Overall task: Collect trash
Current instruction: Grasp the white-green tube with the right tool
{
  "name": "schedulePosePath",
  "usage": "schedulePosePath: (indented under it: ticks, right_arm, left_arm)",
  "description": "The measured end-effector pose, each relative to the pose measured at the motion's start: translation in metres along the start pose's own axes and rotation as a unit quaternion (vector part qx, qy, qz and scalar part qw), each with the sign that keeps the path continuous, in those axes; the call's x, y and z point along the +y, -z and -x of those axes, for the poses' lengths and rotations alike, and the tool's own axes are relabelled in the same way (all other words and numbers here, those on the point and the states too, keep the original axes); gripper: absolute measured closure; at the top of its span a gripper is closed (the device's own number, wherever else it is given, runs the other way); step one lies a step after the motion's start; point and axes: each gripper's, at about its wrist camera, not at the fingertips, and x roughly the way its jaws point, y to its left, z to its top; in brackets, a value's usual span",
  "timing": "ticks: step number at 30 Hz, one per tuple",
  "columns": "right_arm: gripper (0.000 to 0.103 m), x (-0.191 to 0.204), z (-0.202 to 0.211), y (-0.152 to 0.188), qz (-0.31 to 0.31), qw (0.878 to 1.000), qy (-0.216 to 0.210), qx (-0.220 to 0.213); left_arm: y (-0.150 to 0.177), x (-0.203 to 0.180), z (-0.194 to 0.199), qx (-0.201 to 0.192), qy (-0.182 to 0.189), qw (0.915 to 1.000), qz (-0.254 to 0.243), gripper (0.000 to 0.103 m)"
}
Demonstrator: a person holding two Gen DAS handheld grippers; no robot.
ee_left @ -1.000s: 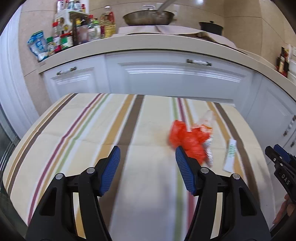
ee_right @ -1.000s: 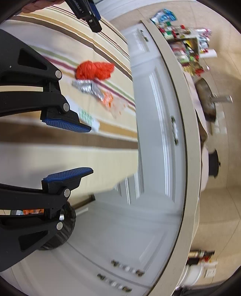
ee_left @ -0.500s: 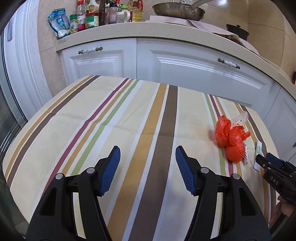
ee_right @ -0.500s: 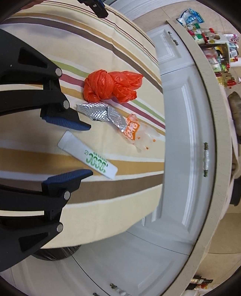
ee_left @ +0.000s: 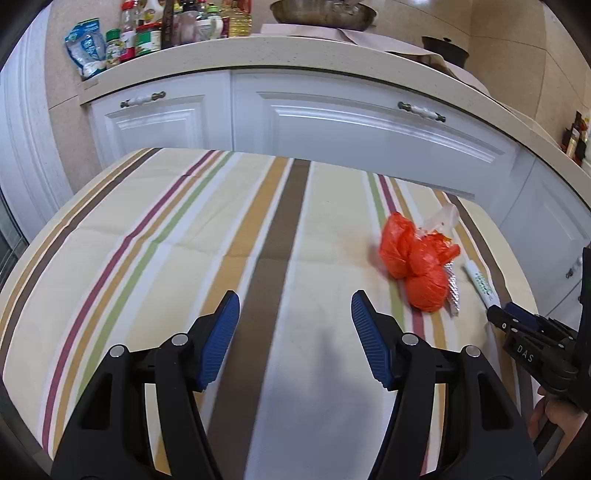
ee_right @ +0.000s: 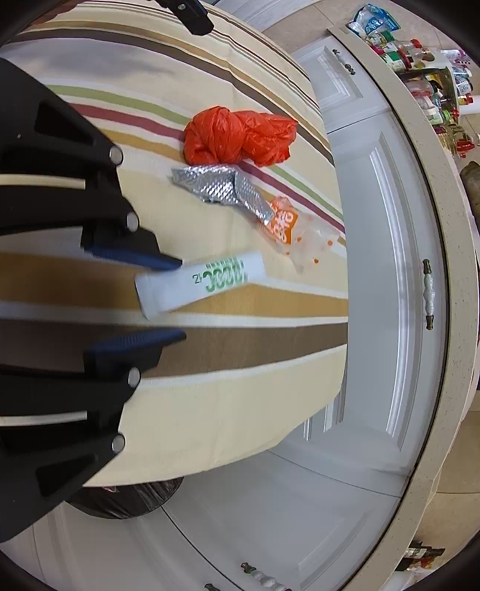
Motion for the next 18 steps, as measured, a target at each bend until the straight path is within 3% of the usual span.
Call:
schedulePosePath:
  ticks: [4,6,11,14,18]
  right_arm:
    - [0.075,-0.006,0.003,0.001,-0.002,1.000,-0.014,-0.008]
    - [0.075,-0.007,0.006,0.001,0.003,1.000,-0.013,-0.018]
    - [0.076,-0.014,0.018,0.004,0.006,0.999,-0.002,-0.042]
    - [0.076,-0.022,0.025,0.006,-0.001,0.999,-0.002,-0.051]
    - [0.076,-0.034,0.032,0.009,-0.010,0.998,-0.001,-0.059]
  left_arm:
    - [0.000,-0.017,-0.001,0.002,0.011,0.9999,-0.009,0.040]
    - [0.000,-0.024,-0.001,0.000,0.016,0.9998,-0.013,0.034]
    - [-0.005,-0.050,-0.001,-0.011,0.036,0.9990,-0.024,0.034]
    - [-0.008,-0.065,-0.004,-0.019,0.049,0.9981,-0.032,0.028]
    - [-0.012,-0.082,-0.017,-0.021,0.046,0.9979,-0.041,0.025]
